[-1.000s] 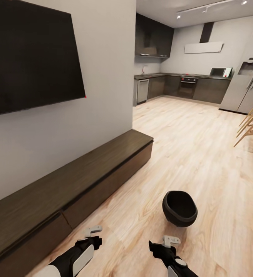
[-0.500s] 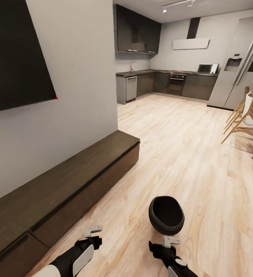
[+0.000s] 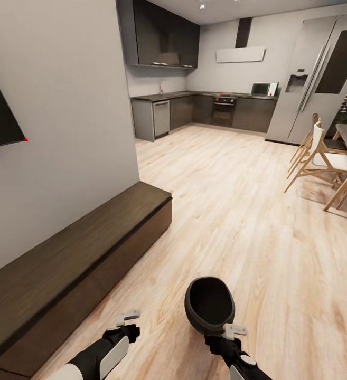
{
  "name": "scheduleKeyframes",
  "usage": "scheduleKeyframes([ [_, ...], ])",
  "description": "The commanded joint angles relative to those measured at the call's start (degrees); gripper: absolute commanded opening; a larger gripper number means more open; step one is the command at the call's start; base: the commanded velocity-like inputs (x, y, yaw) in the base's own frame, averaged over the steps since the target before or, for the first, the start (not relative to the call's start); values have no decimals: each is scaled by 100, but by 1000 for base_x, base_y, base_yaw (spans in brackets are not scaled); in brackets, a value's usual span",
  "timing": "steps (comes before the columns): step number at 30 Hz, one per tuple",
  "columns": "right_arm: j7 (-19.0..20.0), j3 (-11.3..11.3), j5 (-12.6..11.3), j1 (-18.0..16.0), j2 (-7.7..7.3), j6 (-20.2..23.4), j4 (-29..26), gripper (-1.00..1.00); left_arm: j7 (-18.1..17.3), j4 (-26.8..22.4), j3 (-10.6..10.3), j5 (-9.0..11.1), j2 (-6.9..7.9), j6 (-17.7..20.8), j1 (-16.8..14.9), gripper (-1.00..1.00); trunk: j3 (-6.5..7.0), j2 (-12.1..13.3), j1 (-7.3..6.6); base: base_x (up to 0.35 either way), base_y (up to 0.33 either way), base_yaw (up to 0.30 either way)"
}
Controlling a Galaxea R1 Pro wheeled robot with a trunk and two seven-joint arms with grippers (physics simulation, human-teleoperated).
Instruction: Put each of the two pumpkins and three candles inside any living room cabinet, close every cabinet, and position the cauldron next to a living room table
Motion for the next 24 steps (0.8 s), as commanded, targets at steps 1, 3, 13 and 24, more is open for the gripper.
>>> scheduleKeyframes([
  [1, -33, 48, -52, -6, -3, -27, 4, 100, 47, -12, -40, 27, 6, 14, -4, 100, -12, -2, 2, 221, -29, -191],
  [3, -33, 48, -52, -6, -3, -27, 4, 100, 47, -13, -40, 26, 6, 14, -3, 100, -27, -2, 2, 211, -19, -193],
  [13, -33, 48, -52, -6, -3, -27, 4, 100, 47, -13, -40, 24, 6, 13, -3, 100, -94, -2, 2, 184, -3, -210],
  [24, -33, 48, -52, -6, -3, -27, 4, 100, 47, -15, -40, 24, 6, 11, 4, 100, -157, -2, 2, 123, 0, -226],
])
